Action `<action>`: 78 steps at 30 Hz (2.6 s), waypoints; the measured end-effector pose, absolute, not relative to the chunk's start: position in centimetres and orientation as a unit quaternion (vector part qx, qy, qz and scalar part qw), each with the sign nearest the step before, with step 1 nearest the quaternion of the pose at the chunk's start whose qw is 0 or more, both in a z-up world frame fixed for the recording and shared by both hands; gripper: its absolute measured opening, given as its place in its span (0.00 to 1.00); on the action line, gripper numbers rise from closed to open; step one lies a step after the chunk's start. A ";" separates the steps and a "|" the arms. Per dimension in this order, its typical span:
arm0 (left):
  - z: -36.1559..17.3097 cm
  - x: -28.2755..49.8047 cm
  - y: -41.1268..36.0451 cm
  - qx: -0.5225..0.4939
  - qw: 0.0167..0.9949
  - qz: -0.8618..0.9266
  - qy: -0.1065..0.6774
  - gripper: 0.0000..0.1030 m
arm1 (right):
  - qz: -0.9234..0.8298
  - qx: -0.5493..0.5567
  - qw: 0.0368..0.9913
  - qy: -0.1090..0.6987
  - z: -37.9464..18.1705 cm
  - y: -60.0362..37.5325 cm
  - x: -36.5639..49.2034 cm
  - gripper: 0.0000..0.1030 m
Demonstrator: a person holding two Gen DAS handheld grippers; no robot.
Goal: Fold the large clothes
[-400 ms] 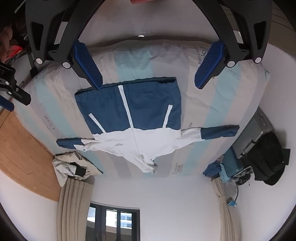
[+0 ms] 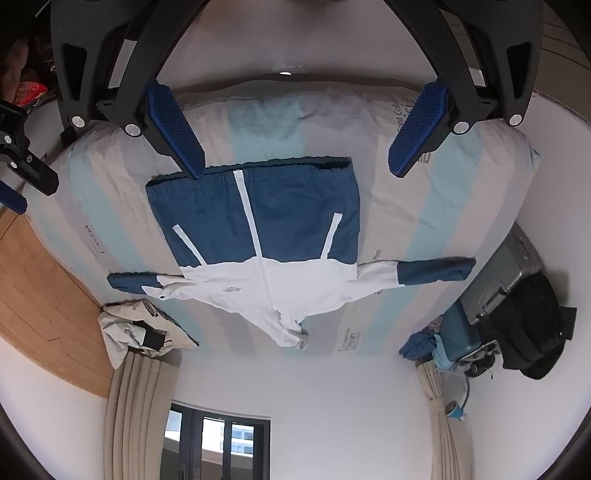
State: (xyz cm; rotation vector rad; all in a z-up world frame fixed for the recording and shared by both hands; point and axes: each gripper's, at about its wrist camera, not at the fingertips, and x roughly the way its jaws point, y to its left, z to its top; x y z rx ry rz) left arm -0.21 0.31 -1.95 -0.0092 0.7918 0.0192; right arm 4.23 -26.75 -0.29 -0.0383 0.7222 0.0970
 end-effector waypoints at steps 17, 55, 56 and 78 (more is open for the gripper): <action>-1.2 0.1 1.0 -0.031 0.917 0.002 0.397 0.94 | 0.066 -0.011 0.923 0.379 0.0 -27.1 4.4 0.93; -0.2 -0.4 0.9 -0.011 0.918 -0.003 0.397 0.94 | 0.057 -0.017 0.925 0.376 -0.6 -26.9 4.4 0.93; -0.2 -0.4 0.9 -0.011 0.917 -0.004 0.398 0.94 | 0.057 -0.016 0.925 0.376 -0.7 -26.9 4.3 0.93; 0.1 -0.3 1.0 -0.013 0.919 0.004 0.394 0.94 | 0.057 -0.014 0.924 0.379 -0.7 -27.0 4.4 0.93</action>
